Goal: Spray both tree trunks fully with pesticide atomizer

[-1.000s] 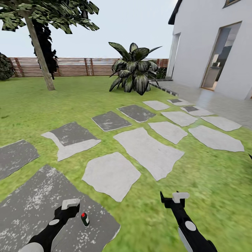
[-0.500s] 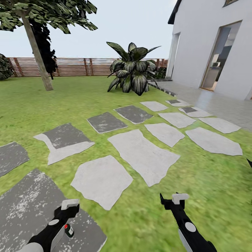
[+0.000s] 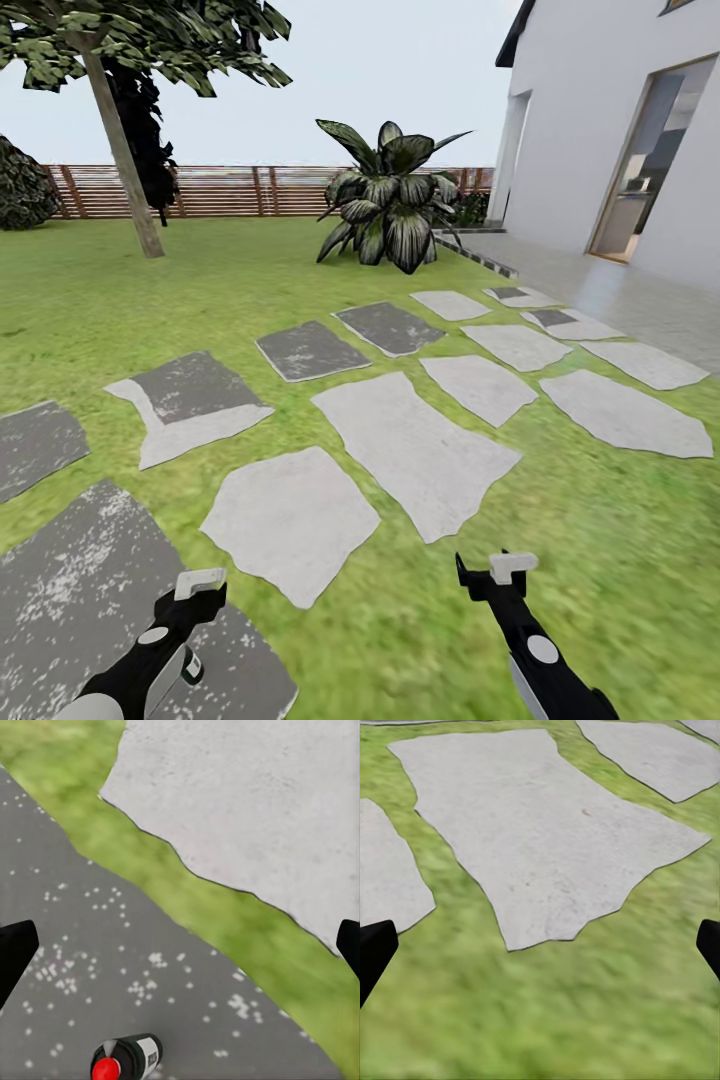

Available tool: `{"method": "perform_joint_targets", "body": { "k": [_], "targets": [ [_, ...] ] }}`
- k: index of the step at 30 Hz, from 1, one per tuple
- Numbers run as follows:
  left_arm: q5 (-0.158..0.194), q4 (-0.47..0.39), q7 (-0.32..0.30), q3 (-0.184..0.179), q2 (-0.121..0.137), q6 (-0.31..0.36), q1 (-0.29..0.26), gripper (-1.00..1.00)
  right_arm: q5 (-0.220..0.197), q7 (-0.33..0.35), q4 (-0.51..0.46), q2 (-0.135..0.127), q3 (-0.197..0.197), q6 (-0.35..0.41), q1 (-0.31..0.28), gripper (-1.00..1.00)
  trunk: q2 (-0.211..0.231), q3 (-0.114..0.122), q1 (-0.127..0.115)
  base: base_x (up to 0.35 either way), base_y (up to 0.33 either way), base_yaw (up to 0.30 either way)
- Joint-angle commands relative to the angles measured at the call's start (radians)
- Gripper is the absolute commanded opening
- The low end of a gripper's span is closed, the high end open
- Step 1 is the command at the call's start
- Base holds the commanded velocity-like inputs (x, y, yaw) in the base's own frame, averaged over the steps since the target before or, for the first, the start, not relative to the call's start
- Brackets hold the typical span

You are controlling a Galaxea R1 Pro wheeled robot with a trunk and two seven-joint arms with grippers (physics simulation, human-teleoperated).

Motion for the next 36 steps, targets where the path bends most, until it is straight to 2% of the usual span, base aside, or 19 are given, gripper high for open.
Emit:
{"method": "perform_joint_targets", "body": {
  "k": [1,5,16,28,36],
  "targets": [
    [0.006,0.001,0.000,0.000,0.000,-0.003,-0.001,1.00,0.005,0.000,0.002,0.000,0.000,-0.003,0.000,1.00,0.000,-0.001,0.000,0.002,-0.002,0.014],
    [0.007,0.000,0.000,0.000,-0.001,-0.005,0.000,1.00,0.004,-0.001,0.017,0.001,-0.002,-0.004,0.000,1.00,0.000,-0.001,0.000,-0.079,-0.001,0.005],
    [0.006,-0.001,0.001,0.001,-0.005,-0.006,-0.001,1.00,0.005,0.001,0.020,0.000,0.000,-0.003,0.000,1.00,0.000,-0.001,0.000,-0.292,0.000,0.000],
    [0.006,-0.007,0.000,0.001,-0.001,-0.005,-0.001,1.00,0.003,-0.003,0.019,0.000,-0.001,-0.004,0.000,1.00,0.000,-0.003,0.000,-0.028,0.000,0.078],
    [0.006,-0.004,0.000,0.000,-0.004,-0.006,-0.001,1.00,0.003,-0.003,0.018,0.000,-0.001,-0.004,0.000,1.00,-0.056,-0.028,0.030,0.000,0.000,0.006]
  ]
}}
